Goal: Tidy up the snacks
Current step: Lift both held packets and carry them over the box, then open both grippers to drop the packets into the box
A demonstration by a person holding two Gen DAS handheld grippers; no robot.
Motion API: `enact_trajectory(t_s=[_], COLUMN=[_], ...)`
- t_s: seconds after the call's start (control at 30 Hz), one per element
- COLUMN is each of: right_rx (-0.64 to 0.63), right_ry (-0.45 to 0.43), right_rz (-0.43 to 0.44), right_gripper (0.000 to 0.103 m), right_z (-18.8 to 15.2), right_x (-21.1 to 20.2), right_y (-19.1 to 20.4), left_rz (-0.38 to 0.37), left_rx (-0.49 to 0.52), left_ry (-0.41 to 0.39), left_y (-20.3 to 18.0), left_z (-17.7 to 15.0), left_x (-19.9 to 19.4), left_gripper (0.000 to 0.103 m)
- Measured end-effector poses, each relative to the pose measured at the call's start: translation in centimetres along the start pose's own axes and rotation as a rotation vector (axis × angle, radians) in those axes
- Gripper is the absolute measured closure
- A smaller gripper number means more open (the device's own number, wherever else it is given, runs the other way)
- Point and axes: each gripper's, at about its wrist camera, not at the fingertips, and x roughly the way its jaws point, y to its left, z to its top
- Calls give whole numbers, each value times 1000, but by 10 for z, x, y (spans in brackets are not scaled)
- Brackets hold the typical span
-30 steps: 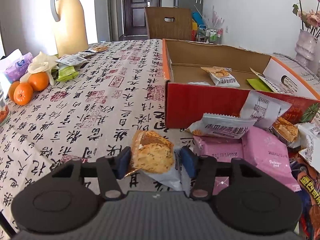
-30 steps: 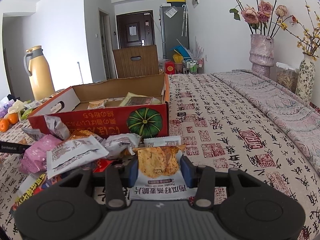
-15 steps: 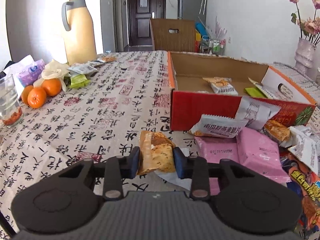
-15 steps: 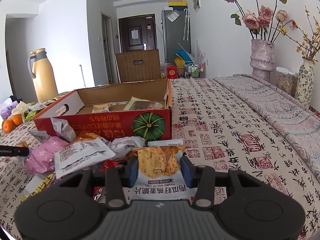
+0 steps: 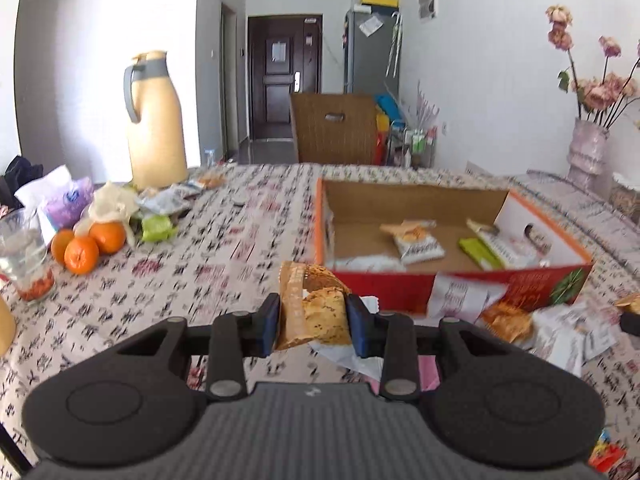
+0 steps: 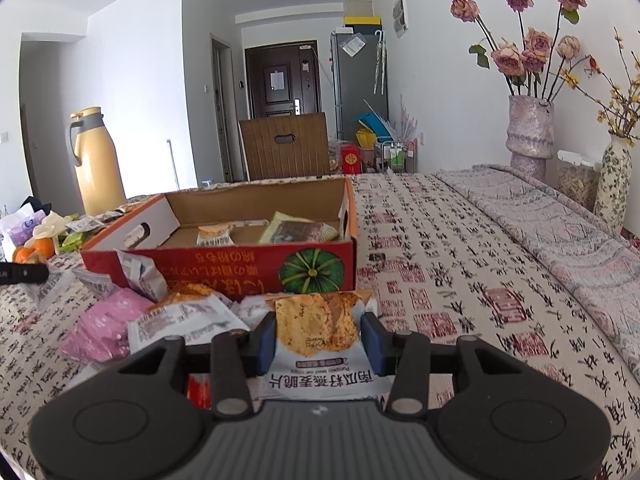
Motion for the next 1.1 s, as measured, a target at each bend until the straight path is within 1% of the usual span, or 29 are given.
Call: enact_trajectory(t_s=[0.3, 0.67, 0.9, 1.03, 1.1], right_rx=[-24, -48, -31, -26, -17], right_ry=[-65, -124, -113, -94, -77], right_rz=[28, 81, 107, 107, 102], right_gripper=[60, 60, 60, 60, 60], right_z=[31, 78, 99, 95, 90], right_x=[15, 57, 101, 124, 133], right_y=[10, 31, 45, 50, 48], left_rz=[-63, -108, -101, -82, -72], left_rx=[15, 27, 13, -2, -9], left_ry=[-63, -79, -62, -49, -29], left_y=[-28, -61, -74, -74, -71], left_z=[31, 61, 74, 71, 67], left_x=[9, 41, 78, 100, 111], left_gripper=[67, 67, 67, 67, 67])
